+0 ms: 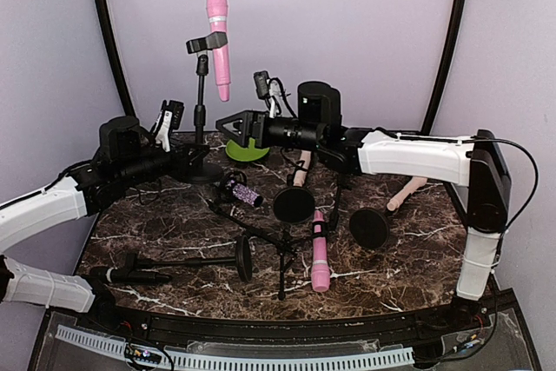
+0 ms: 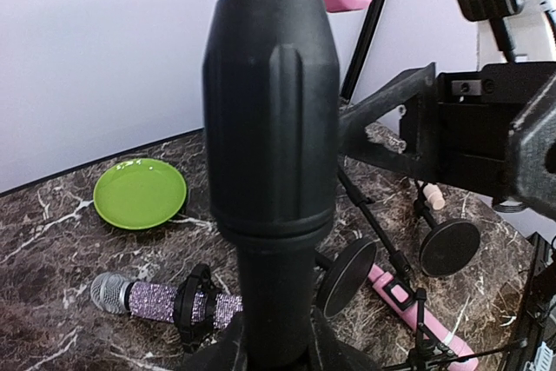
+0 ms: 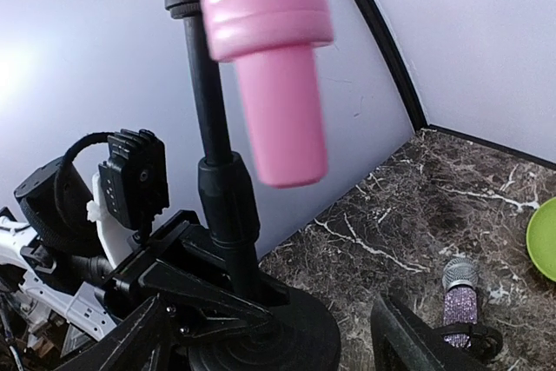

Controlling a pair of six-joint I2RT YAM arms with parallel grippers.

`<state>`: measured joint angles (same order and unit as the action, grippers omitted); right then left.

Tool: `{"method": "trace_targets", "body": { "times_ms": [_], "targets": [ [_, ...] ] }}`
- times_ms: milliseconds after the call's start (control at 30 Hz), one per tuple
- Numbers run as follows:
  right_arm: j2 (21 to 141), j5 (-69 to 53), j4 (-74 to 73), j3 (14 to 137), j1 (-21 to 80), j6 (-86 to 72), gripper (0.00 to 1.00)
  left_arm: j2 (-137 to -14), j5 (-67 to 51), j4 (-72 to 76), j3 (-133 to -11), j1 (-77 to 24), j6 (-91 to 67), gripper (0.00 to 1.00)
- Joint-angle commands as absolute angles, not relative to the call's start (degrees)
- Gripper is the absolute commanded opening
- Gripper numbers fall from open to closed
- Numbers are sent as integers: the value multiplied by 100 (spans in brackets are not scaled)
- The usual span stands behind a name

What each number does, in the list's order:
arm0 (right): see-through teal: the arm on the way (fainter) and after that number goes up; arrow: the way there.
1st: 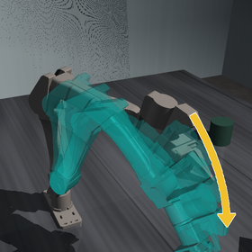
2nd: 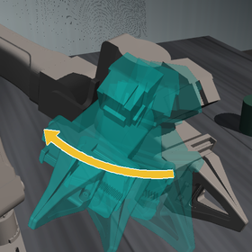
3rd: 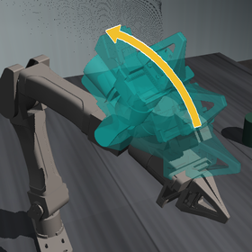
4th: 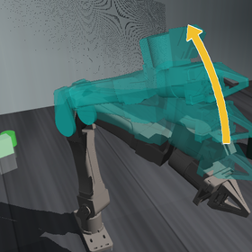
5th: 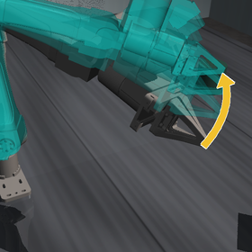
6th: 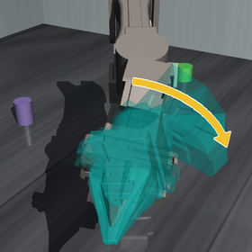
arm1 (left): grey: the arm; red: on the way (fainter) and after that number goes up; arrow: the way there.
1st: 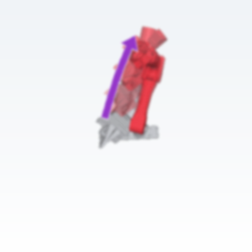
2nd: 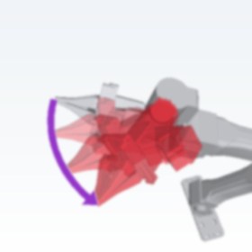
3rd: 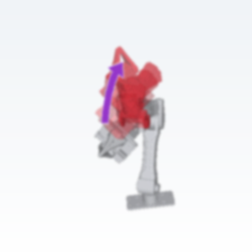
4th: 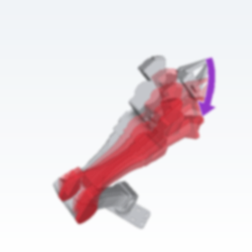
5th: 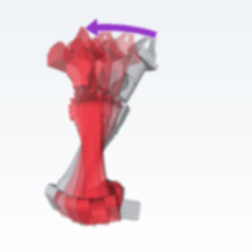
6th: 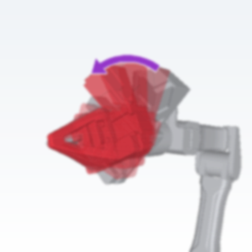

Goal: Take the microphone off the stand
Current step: Unscrew the knob on the stand of the microphone stand.

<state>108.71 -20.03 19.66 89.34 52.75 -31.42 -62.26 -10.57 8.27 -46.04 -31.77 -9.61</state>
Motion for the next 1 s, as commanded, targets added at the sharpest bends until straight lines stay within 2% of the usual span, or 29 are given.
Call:
{"method": "trace_targets", "body": {
  "times_ms": [0, 133, 367, 800, 967],
  "targets": [
    [11020, -1529, 1711, 9379, 5534, -3440, 78, -6200, -804, 1103, -4957, -3190, -948, 0],
    [11250, -1317, 1502, 9755, 5654, -3538, 72, -6239, -805, 1095, -4960, -3190, -949, 0],
    [11581, -1105, 1303, 10234, 5686, -3677, 69, -6258, -852, 1099, -4964, -3190, -958, 0],
    [11987, -965, 1238, 10818, 5696, -3320, 47, -6249, -985, 1116, -4974, -3188, -976, 0],
    [12057, -962, 1251, 10909, 5704, -3171, 44, -6258, -1056, 1129, -4980, -3190, -987, 0]
  ]
}}
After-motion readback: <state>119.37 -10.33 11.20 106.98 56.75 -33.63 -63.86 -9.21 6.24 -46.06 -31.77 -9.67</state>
